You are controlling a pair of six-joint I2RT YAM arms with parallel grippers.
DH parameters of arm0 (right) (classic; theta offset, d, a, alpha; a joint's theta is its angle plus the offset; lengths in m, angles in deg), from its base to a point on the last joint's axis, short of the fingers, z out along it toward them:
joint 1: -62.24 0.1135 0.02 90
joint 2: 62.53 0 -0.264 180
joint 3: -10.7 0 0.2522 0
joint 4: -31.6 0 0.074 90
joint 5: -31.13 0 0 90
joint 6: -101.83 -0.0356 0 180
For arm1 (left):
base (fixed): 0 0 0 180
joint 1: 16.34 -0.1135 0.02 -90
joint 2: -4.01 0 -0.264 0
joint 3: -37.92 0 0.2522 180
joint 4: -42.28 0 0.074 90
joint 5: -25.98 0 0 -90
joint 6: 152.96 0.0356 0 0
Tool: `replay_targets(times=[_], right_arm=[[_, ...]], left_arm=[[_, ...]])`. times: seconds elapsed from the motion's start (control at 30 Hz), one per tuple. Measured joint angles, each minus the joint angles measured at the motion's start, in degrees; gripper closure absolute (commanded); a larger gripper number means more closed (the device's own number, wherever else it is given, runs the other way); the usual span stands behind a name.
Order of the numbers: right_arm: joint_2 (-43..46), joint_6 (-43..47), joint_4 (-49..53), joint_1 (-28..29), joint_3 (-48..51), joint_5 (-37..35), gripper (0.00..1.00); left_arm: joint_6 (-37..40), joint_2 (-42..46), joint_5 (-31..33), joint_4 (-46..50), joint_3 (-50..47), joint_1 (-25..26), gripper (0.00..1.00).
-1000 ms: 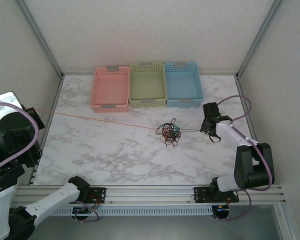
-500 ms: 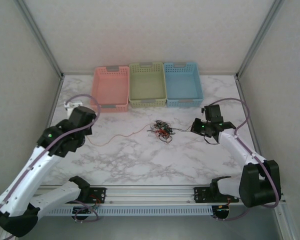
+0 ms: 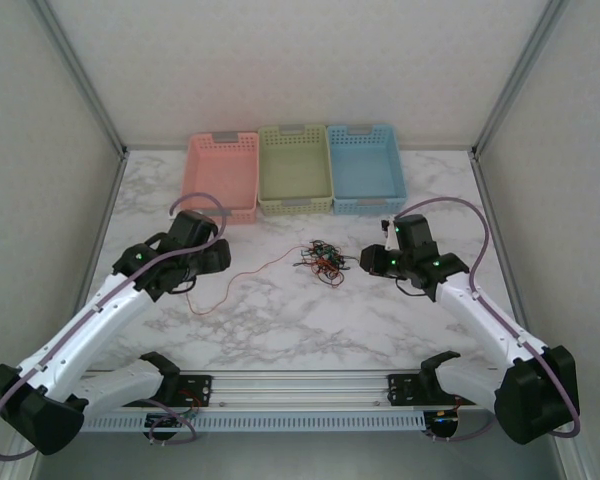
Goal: Untangle the cables
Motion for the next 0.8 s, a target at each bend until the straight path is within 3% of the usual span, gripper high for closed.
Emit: replay_targets(times=[0.17,0.4,0.6,0.8], right_arm=[[0.17,-1.86,5.05,0.00,-0.66,-7.34,0.42],[3.17,-2.49,5.29,0.02,-0.85,-4.20,0.44],[0.07,-3.80,4.17,0.37,-0.87,-1.22,0.45],[-1.11,-4.17,3.80,0.59,-0.87,-1.03,0.45]], left_arm=[[0.02,1.27,-1.53,-0.04,0.00,0.00,0.18],[-0.26,1.27,-11.65,-7.78,-1.97,2.19,0.20],[0.68,-15.41,-14.49,-15.23,1.97,13.94,0.20],[2.71,-34.77,-12.09,-17.11,14.86,18.73,0.20]])
